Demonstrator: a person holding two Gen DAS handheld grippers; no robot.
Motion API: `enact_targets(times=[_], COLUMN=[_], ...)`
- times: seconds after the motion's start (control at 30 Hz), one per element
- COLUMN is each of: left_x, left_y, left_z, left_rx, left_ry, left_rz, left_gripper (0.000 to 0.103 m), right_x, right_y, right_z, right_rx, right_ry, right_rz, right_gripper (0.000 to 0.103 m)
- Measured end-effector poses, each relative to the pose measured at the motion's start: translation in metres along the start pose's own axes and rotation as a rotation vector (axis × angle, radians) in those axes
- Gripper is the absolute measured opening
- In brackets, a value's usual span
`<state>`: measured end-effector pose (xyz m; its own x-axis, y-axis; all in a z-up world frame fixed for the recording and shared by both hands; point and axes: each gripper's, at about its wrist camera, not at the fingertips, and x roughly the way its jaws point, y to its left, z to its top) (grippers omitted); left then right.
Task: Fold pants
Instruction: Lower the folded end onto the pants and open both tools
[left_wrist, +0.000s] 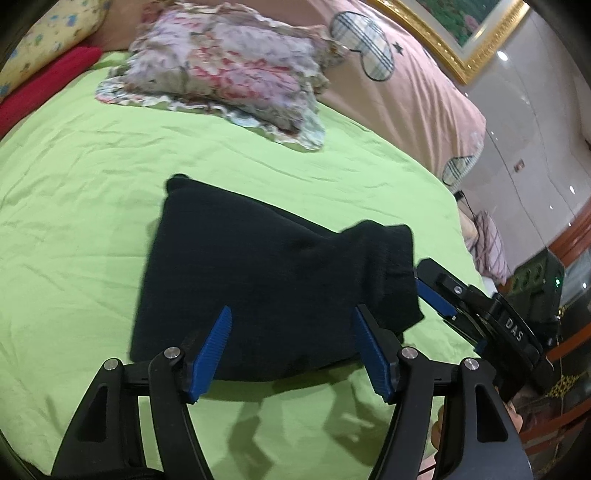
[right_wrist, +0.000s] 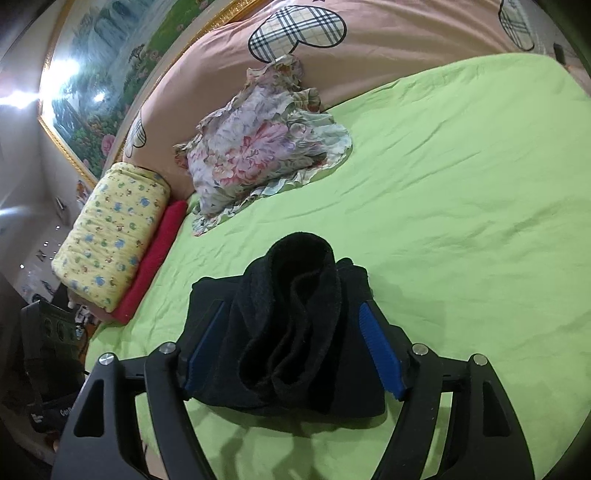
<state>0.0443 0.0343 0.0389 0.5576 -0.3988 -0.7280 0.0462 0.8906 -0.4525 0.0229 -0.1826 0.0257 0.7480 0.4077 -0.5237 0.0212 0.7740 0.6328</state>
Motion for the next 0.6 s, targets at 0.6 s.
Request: enact_targets(times=[0.6], left_x=[0.004], left_y=[0.063], left_z=[0.002], left_rx=[-0.117], left_ry=[0.021], left_rz=[0.059], left_gripper=[0.07], right_x=[0.015], right_y=[-0.003], right_z=[-0.015], right_rx=[0.045], right_ry=[-0.009], right_rz=[-0.07], right_gripper=[0.075])
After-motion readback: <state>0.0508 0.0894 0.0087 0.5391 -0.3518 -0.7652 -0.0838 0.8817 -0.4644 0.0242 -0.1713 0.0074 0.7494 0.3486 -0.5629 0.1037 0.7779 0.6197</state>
